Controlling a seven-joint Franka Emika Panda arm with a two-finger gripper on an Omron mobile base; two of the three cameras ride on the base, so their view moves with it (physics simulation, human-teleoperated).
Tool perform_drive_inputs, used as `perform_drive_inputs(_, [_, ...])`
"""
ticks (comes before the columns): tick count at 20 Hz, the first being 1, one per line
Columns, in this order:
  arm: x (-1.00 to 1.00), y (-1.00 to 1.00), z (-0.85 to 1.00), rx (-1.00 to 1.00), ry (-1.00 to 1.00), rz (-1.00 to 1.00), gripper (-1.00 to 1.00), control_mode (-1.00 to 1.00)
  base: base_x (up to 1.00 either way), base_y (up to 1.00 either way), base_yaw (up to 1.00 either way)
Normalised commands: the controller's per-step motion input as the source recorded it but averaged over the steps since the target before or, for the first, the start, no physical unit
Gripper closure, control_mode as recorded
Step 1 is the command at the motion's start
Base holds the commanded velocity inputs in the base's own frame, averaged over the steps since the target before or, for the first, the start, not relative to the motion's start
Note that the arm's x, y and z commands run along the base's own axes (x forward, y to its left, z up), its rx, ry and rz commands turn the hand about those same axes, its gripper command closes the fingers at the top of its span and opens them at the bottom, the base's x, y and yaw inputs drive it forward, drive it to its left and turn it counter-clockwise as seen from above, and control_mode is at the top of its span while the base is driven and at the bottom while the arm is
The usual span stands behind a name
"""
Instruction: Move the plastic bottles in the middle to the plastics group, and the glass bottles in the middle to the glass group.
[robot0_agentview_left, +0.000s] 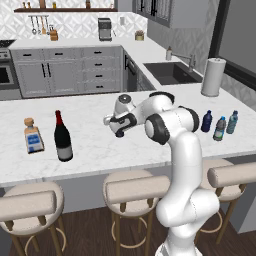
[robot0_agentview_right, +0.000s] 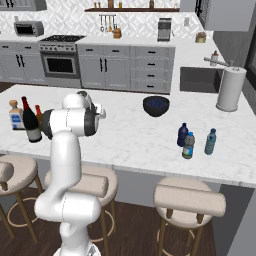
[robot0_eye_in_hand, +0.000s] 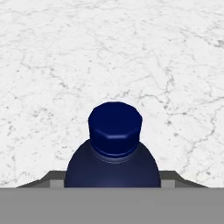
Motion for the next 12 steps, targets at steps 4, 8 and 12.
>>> perform_drive_inputs(4, [-0.01, -0.01, -0.18, 0.0, 0.0, 0.0, 1.0, -1.0, 0.0, 0.0, 0.0])
perform_drive_inputs(8, [-0.27, -0.11, -0.08, 0.0, 0.0, 0.0, 1.0, -1.0, 0.0, 0.0, 0.0])
perform_drive_inputs(12, [-0.49, -0.29, 0.14, 0.0, -0.07, -0.17, 1.0, -1.0, 0.0, 0.0, 0.0])
